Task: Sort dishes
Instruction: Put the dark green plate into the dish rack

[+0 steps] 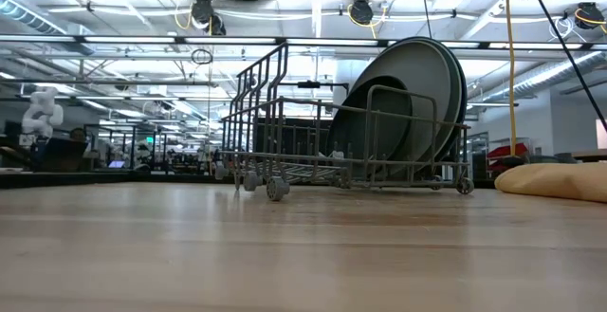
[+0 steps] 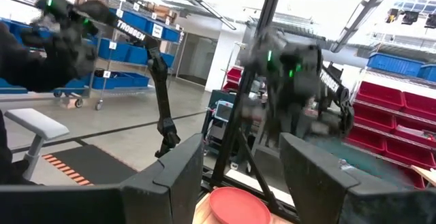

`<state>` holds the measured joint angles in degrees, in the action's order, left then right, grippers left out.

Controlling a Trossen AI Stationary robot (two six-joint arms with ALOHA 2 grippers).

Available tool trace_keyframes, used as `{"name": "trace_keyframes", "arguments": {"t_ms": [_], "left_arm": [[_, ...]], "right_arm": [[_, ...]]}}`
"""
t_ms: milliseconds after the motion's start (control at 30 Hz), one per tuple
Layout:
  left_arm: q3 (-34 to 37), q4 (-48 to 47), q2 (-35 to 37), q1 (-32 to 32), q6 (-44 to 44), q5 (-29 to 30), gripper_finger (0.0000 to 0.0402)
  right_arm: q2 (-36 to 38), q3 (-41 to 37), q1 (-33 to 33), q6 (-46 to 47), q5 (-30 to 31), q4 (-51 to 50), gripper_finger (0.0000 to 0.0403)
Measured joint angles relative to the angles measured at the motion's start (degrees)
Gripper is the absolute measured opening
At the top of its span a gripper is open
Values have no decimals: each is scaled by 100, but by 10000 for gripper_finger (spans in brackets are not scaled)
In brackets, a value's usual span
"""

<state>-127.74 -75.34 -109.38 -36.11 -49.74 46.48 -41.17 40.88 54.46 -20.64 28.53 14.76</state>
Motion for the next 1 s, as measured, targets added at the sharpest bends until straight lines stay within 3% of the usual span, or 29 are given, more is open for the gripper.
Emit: {"name": "trace_keyframes", "arguments": {"t_ms": [133,233,333,433,567,767,867,1000], "left_arm": [[-363,1580,2,103,1584,1076,2],[-366,2627,-3,466,2432,1084,2],[-282,3357,-29,989,2655,971,2],[-26,3856,-42,1522,2613,886,2],[780,5281,-54,2053,2608,806,2],[2642,7989,-53,2469,2013,1159,2],[3441,8412,-68,2567,1165,1569,2],[3880,8350,-68,2607,382,1858,1]], "right_arm": [[2,0,2,-44,-3,0,185],[0,0,0,-48,-2,30,185],[0,0,2,-46,-4,88,185],[0,0,0,20,-2,93,185],[0,0,0,22,-6,90,185],[2,0,0,24,-11,71,185],[2,0,2,24,-13,7,185],[1,0,0,-1,-11,-24,185]]}}
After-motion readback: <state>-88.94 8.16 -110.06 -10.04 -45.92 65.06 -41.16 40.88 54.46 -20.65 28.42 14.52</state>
